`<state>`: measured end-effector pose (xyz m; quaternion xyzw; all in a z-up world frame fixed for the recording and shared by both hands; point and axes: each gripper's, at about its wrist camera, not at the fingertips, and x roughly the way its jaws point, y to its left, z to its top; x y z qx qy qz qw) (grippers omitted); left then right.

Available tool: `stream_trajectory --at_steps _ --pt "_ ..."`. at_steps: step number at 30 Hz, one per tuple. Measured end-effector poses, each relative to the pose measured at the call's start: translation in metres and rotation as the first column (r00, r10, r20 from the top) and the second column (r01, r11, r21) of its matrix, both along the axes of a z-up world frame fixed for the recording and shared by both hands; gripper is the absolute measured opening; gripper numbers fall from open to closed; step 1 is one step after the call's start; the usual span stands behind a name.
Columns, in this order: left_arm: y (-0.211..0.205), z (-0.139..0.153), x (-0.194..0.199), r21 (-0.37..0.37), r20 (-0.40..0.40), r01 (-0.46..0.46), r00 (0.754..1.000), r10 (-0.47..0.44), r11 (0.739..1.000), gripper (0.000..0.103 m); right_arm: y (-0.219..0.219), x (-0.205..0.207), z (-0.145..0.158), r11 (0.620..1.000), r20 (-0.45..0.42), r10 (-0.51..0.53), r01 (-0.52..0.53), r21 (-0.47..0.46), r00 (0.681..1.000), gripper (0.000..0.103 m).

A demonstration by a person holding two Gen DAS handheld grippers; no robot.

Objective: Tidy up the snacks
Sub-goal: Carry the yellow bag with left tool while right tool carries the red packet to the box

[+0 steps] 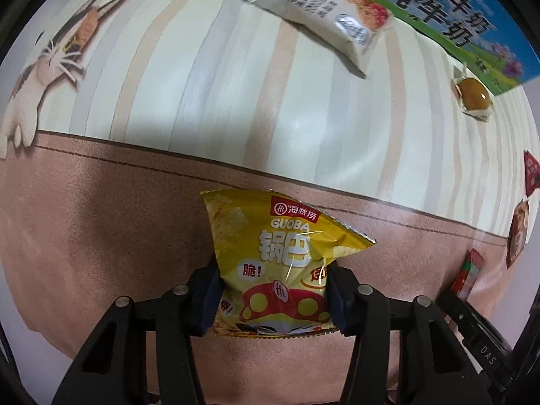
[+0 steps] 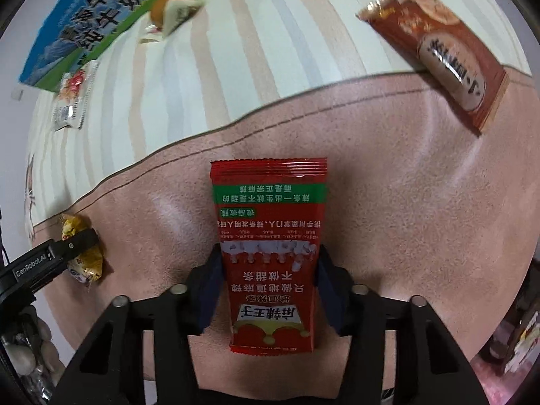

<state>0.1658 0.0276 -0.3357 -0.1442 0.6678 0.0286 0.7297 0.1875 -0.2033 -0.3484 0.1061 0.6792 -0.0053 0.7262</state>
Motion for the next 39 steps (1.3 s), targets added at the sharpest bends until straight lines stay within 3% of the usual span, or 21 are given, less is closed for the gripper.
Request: stream_trajectory --at_steps 9,19,28,35,39 --pt "-0.054 0.021 0.000 0.011 0.026 0.108 0.994 -0.108 0.994 0.048 0.027 0.005 0.028 0.998 0.094 0.067 -0.068 0.012 0.993 0.048" --pt "-0.082 0.094 0.023 0.015 0.164 0.178 0.970 -0.178 0.984 0.048 0.029 0.047 0.079 0.994 0.195 0.077 -0.091 0.064 0.978 0.048" --pt "-0.054 0.165 0.084 -0.024 0.284 0.186 0.943 -0.172 0.982 0.048 0.008 0.099 0.144 0.987 0.312 0.075 -0.116 0.114 0.947 0.048" --pt "-0.043 0.207 0.149 -0.057 0.352 0.178 0.924 -0.147 0.982 0.048 0.021 0.171 0.198 0.978 0.406 0.112 -0.173 0.118 0.907 0.048" --pt "-0.028 0.222 0.189 -0.043 0.357 0.184 0.921 -0.156 0.982 0.048 0.033 0.225 0.223 0.976 0.447 0.153 -0.205 0.071 0.882 0.048"
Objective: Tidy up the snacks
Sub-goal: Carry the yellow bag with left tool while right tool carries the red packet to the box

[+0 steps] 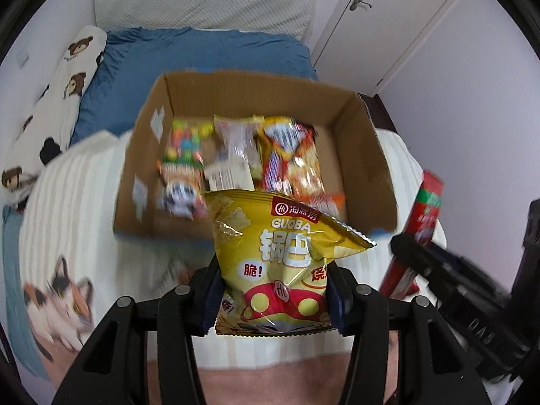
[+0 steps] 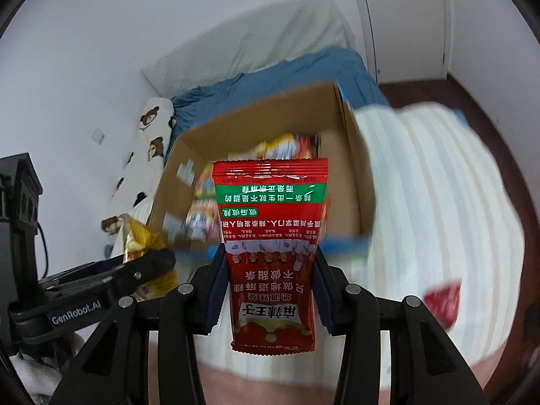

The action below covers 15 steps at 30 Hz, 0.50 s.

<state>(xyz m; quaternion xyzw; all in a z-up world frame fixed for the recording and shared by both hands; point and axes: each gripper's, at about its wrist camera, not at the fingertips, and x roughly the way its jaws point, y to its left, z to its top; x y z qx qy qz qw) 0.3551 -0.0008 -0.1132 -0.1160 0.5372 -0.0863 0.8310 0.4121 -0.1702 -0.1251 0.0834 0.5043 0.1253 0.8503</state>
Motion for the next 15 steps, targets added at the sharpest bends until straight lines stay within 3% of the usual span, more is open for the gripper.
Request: stream_trajectory --at_steps 4,7,15 --pt "0.014 0.002 0.051 0.059 -0.010 0.001 1.000 0.000 0.998 0.048 0.013 0.058 0.007 0.999 0.003 0.012 -0.012 -0.051 1.000 0.048" --pt "0.028 -0.010 0.094 0.073 -0.066 -0.012 0.998 0.017 0.997 0.048 0.022 0.095 0.002 0.996 -0.017 0.013 -0.015 -0.088 1.000 0.048" --pt "0.050 -0.059 0.177 0.101 -0.209 -0.024 0.977 0.045 0.995 0.048 0.035 0.161 -0.040 0.982 -0.121 0.009 -0.031 -0.184 0.993 0.048"
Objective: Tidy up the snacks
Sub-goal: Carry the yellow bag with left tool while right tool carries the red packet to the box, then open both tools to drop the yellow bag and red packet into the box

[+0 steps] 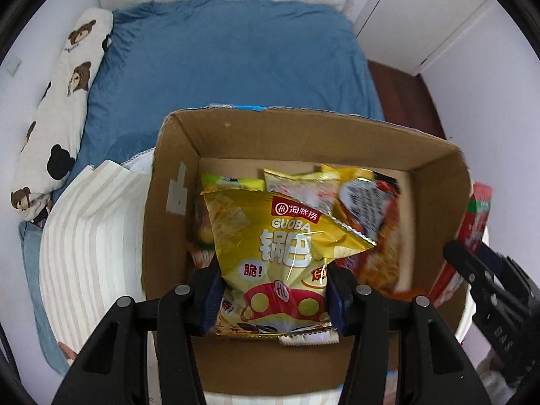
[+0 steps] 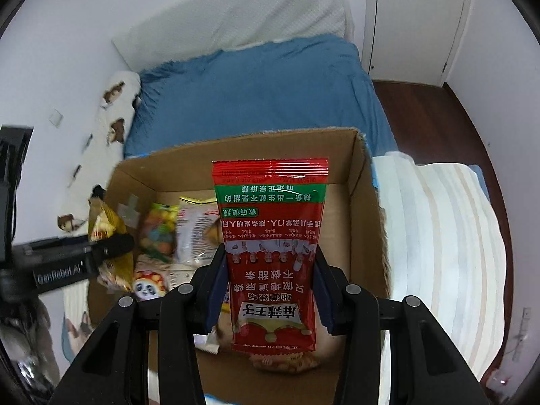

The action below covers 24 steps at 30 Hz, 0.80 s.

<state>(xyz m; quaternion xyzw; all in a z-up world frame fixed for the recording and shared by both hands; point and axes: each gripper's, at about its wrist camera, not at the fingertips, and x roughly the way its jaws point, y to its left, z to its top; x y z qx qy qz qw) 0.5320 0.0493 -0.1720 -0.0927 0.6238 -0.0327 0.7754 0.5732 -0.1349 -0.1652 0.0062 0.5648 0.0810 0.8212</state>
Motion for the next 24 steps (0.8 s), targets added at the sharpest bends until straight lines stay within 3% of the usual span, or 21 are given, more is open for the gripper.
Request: stream_trajectory --at_steps 8,10,11,12,13,14,16,24 --pt "0.003 -0.037 0.038 0.016 -0.084 0.001 0.997 0.000 1.000 0.049 -0.002 0.028 -0.041 0.999 -0.077 -0.029 0.027 -0.027 0.997 0.049" --pt "0.001 -0.048 0.043 0.004 -0.131 0.015 0.991 -0.014 1.000 0.049 -0.002 0.036 -0.056 0.999 -0.116 -0.041 0.037 -0.030 0.992 0.055" --pt "0.000 -0.052 0.045 -0.007 -0.146 0.023 0.989 -0.023 1.000 0.050 -0.002 0.039 -0.063 0.999 -0.140 -0.043 0.039 -0.035 0.989 0.071" --pt "-0.001 -0.057 0.046 -0.014 -0.157 0.035 0.987 -0.037 0.999 0.053 -0.002 0.040 -0.069 0.998 -0.153 -0.048 0.041 -0.049 0.987 0.089" --pt "-0.002 -0.059 0.047 -0.002 -0.159 0.043 0.986 -0.043 0.999 0.059 -0.001 0.041 -0.071 0.997 -0.155 -0.048 0.038 -0.065 0.987 0.093" --pt "-0.003 -0.059 0.047 0.009 -0.154 0.044 0.987 -0.043 0.999 0.064 0.000 0.040 -0.074 0.995 -0.154 -0.043 0.029 -0.091 0.987 0.094" --pt "-0.001 -0.060 0.047 -0.006 -0.143 0.033 0.989 -0.033 0.999 0.087 0.002 0.038 -0.076 0.996 -0.162 -0.049 0.035 -0.085 0.986 0.094" --pt "-0.005 -0.046 0.032 -0.004 -0.103 0.031 0.994 -0.031 1.000 0.095 0.001 0.031 -0.081 0.996 -0.189 -0.041 0.025 -0.085 0.981 0.098"
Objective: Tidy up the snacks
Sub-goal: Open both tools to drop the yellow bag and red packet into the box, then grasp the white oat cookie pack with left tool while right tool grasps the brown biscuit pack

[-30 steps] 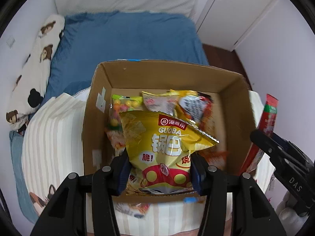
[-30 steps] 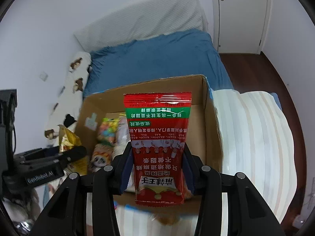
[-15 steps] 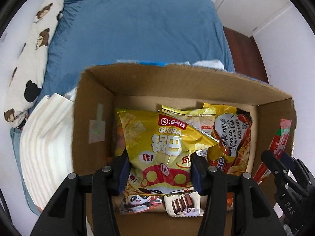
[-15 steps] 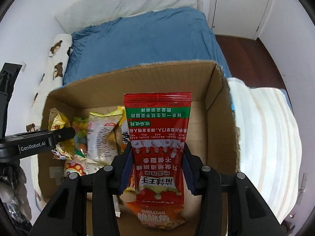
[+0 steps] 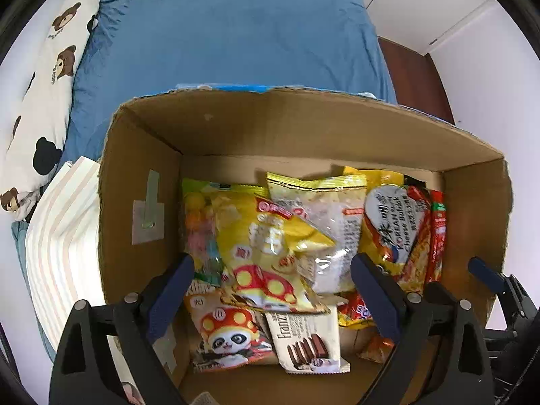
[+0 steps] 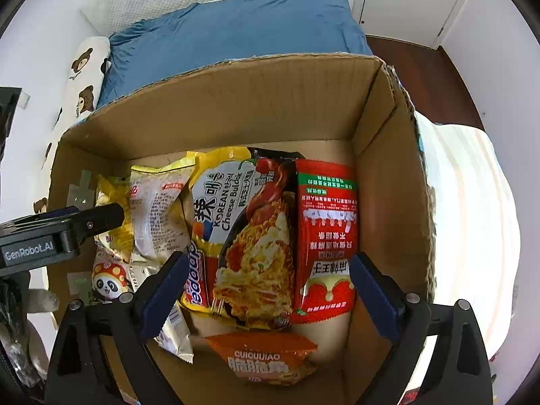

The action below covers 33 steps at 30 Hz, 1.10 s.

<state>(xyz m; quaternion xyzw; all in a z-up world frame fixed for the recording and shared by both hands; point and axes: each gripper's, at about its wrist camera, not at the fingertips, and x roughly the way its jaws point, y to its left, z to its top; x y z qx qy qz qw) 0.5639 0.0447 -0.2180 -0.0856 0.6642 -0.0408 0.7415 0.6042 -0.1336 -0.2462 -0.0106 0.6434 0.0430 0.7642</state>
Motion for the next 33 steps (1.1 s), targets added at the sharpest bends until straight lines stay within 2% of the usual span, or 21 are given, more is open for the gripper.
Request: stream_trajectory --at_steps 3,8,12,17,22,28,33 --pt "-0.006 0.010 -0.011 0.027 0.016 0.007 1.000 -0.007 1.000 0.095 0.003 -0.009 0.007 1.000 0.015 0.007 -0.007 -0.004 1.000 0.098" --pt "-0.012 0.039 -0.036 0.050 0.118 0.007 0.993 -0.013 0.999 0.095 0.008 -0.027 0.026 1.000 0.056 0.027 -0.027 0.001 0.998 0.098" --pt "-0.014 0.064 -0.058 0.059 0.192 0.000 0.981 -0.011 0.998 0.095 0.009 -0.050 0.051 0.999 0.128 0.045 -0.045 0.000 0.991 0.098" --pt "-0.014 0.089 -0.099 0.087 0.299 -0.020 0.954 -0.007 0.996 0.095 0.008 -0.083 0.080 0.998 0.203 0.057 -0.060 0.011 0.978 0.098" --pt "-0.013 0.105 -0.137 0.101 0.365 -0.034 0.931 -0.005 0.994 0.095 0.009 -0.113 0.098 0.997 0.255 0.078 -0.081 0.001 0.964 0.098" --pt "-0.011 0.120 -0.179 0.114 0.425 -0.047 0.905 -0.006 0.992 0.095 0.006 -0.146 0.117 0.996 0.301 0.088 -0.093 0.002 0.950 0.098" --pt "-0.007 0.132 -0.209 0.089 0.459 -0.068 0.888 0.020 0.994 0.095 0.006 -0.172 0.130 0.995 0.325 0.085 -0.100 0.029 0.942 0.098"
